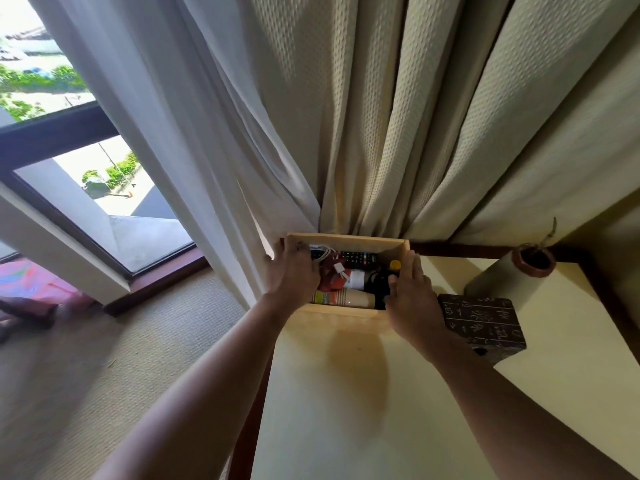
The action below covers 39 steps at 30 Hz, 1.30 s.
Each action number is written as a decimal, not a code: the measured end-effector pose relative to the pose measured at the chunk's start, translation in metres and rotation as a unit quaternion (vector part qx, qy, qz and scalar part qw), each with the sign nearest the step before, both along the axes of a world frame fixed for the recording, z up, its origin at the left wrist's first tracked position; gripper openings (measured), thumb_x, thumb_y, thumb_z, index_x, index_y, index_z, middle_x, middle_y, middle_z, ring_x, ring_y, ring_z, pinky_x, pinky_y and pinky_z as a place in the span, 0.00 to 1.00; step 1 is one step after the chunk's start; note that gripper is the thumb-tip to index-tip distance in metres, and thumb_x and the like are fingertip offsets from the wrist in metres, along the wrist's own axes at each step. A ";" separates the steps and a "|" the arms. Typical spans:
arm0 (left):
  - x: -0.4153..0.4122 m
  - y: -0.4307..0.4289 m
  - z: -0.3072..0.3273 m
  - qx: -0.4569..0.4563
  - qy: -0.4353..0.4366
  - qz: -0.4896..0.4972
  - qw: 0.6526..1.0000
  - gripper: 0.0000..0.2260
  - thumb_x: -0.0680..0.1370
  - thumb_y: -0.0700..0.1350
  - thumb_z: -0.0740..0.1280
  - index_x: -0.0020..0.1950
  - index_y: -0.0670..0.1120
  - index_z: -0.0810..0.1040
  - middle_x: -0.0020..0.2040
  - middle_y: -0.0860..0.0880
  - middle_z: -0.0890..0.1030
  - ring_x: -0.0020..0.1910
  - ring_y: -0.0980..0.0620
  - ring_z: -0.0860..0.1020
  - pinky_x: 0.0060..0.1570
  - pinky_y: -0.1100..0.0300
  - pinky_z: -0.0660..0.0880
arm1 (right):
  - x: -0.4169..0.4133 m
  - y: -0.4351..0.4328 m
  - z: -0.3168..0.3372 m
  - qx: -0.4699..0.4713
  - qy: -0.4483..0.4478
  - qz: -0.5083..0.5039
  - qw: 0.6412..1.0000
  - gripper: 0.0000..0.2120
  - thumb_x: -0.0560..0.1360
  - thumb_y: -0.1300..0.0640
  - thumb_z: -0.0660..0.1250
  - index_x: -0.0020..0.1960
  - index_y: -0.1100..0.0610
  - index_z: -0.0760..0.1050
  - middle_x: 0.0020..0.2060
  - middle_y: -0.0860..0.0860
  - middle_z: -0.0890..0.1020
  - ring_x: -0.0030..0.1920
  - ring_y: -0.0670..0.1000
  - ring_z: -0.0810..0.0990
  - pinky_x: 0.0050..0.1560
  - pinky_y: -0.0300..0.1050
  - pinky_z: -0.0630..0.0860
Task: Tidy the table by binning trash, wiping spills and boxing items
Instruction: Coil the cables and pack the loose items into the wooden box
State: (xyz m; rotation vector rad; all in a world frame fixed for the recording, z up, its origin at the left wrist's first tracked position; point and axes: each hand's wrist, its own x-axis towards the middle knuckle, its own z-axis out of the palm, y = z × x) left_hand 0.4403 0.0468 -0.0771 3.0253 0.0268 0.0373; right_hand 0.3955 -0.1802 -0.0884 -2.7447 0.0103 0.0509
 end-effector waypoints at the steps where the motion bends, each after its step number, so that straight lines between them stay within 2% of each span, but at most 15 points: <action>1: -0.005 0.001 -0.001 -0.032 -0.027 0.007 0.999 0.19 0.83 0.55 0.60 0.69 0.47 0.76 0.67 0.42 0.71 0.63 0.39 0.74 0.58 0.38 0.77 | -0.003 -0.001 0.005 0.017 -0.003 0.011 1.000 0.23 0.84 0.53 0.53 0.78 0.58 0.62 0.82 0.59 0.49 0.79 0.60 0.57 0.73 0.58 0.68; 4: -0.021 0.001 0.001 -0.128 -0.082 0.021 0.988 0.16 0.84 0.54 0.59 0.69 0.48 0.71 0.68 0.42 0.69 0.61 0.39 0.76 0.52 0.38 0.81 | -0.024 -0.009 0.025 0.113 -0.047 0.020 0.992 0.25 0.85 0.53 0.54 0.81 0.55 0.57 0.81 0.53 0.58 0.78 0.54 0.59 0.75 0.58 0.66; 7: -0.041 -0.009 0.009 -0.116 -0.124 0.040 0.985 0.17 0.84 0.53 0.54 0.70 0.49 0.69 0.71 0.42 0.68 0.66 0.39 0.72 0.58 0.37 0.76 | -0.051 -0.026 0.035 0.093 -0.124 0.010 0.988 0.21 0.84 0.52 0.55 0.75 0.55 0.69 0.74 0.52 0.70 0.74 0.53 0.65 0.73 0.58 0.67; 10: -0.088 -0.040 0.011 -0.110 -0.194 0.007 0.975 0.17 0.81 0.46 0.62 0.70 0.47 0.73 0.71 0.41 0.68 0.69 0.38 0.69 0.63 0.41 0.72 | -0.077 -0.054 0.034 0.079 -0.195 -0.050 0.976 0.16 0.80 0.56 0.62 0.66 0.55 0.77 0.65 0.52 0.78 0.66 0.57 0.72 0.63 0.60 0.72; 12: -0.130 -0.063 -0.004 -0.126 -0.224 -0.022 0.966 0.19 0.77 0.42 0.69 0.68 0.46 0.76 0.67 0.40 0.71 0.63 0.40 0.71 0.59 0.47 0.72 | -0.095 -0.075 0.030 0.117 -0.209 -0.106 0.965 0.15 0.77 0.63 0.66 0.64 0.54 0.77 0.63 0.52 0.78 0.64 0.57 0.72 0.60 0.58 0.73; 15: -0.188 -0.096 -0.046 -0.162 -0.141 -0.063 0.975 0.17 0.75 0.42 0.72 0.64 0.46 0.78 0.63 0.45 0.71 0.58 0.45 0.74 0.52 0.50 0.77 | -0.103 -0.111 0.021 0.250 -0.189 -0.225 0.923 0.15 0.79 0.63 0.65 0.65 0.55 0.74 0.64 0.54 0.73 0.65 0.57 0.71 0.60 0.55 0.75; 17: -0.212 -0.117 -0.074 -0.144 -0.018 -0.066 0.987 0.20 0.81 0.51 0.61 0.73 0.48 0.73 0.73 0.43 0.67 0.71 0.38 0.71 0.65 0.42 0.75 | -0.090 -0.132 0.021 0.284 -0.162 -0.277 0.904 0.19 0.79 0.59 0.68 0.69 0.56 0.70 0.66 0.56 0.72 0.67 0.60 0.71 0.63 0.57 0.75; 19: -0.224 -0.132 -0.091 -0.129 0.062 -0.056 0.988 0.29 0.83 0.58 0.46 0.83 0.51 0.58 0.84 0.40 0.51 0.83 0.35 0.49 0.80 0.37 0.51 | -0.067 -0.146 0.025 0.318 -0.119 -0.287 0.896 0.28 0.77 0.54 0.72 0.73 0.58 0.66 0.70 0.58 0.71 0.70 0.59 0.70 0.69 0.58 0.71; 20: -0.227 -0.138 -0.096 -0.129 0.077 -0.057 0.987 0.31 0.82 0.60 0.42 0.85 0.52 0.50 0.85 0.41 0.42 0.83 0.39 0.39 0.81 0.39 0.39 | -0.054 -0.150 0.028 0.327 -0.105 -0.280 0.896 0.32 0.76 0.52 0.74 0.74 0.59 0.65 0.70 0.58 0.71 0.71 0.59 0.70 0.70 0.58 0.70; 22: -0.228 -0.146 -0.098 -0.121 0.084 -0.069 0.987 0.31 0.82 0.63 0.39 0.84 0.54 0.41 0.83 0.44 0.33 0.81 0.44 0.29 0.78 0.42 0.30 | -0.032 -0.155 0.025 0.328 -0.095 -0.267 0.901 0.39 0.71 0.50 0.78 0.75 0.58 0.63 0.69 0.56 0.73 0.70 0.57 0.72 0.71 0.58 0.70; 24: -0.227 -0.146 -0.099 -0.099 0.085 -0.071 0.989 0.32 0.82 0.64 0.39 0.84 0.54 0.38 0.82 0.45 0.31 0.80 0.46 0.27 0.78 0.42 0.30 | -0.018 -0.157 0.017 0.325 -0.097 -0.277 0.899 0.42 0.69 0.49 0.79 0.74 0.57 0.61 0.69 0.56 0.73 0.69 0.58 0.74 0.70 0.57 0.72; 28: -0.227 -0.145 -0.105 -0.073 0.089 -0.071 0.991 0.32 0.83 0.63 0.43 0.84 0.55 0.38 0.83 0.46 0.33 0.81 0.45 0.30 0.79 0.40 0.34 | -0.010 -0.166 0.006 0.321 -0.123 -0.292 0.893 0.34 0.71 0.51 0.78 0.70 0.58 0.66 0.66 0.57 0.77 0.65 0.58 0.77 0.63 0.50 0.74; 35: -0.229 -0.145 -0.105 -0.077 0.088 -0.067 0.991 0.31 0.84 0.63 0.46 0.84 0.57 0.38 0.83 0.48 0.33 0.81 0.47 0.30 0.80 0.40 0.35 | -0.013 -0.210 0.004 0.311 -0.124 -0.234 0.913 0.32 0.71 0.54 0.78 0.70 0.57 0.70 0.66 0.55 0.79 0.67 0.55 0.77 0.68 0.53 0.74; 37: -0.229 -0.146 -0.106 -0.084 0.082 -0.065 0.991 0.31 0.84 0.63 0.48 0.84 0.56 0.41 0.84 0.48 0.35 0.82 0.46 0.32 0.80 0.40 0.36 | -0.017 -0.220 0.010 0.311 -0.110 -0.204 0.922 0.32 0.73 0.53 0.77 0.72 0.56 0.68 0.68 0.54 0.78 0.67 0.53 0.76 0.67 0.47 0.72; 39: -0.229 -0.146 -0.107 -0.085 0.076 -0.065 0.991 0.31 0.84 0.62 0.49 0.85 0.56 0.42 0.84 0.48 0.36 0.82 0.46 0.33 0.80 0.41 0.36 | -0.031 -0.226 0.013 0.311 -0.092 -0.213 0.921 0.38 0.75 0.50 0.75 0.79 0.57 0.60 0.75 0.55 0.71 0.73 0.54 0.70 0.71 0.48 0.67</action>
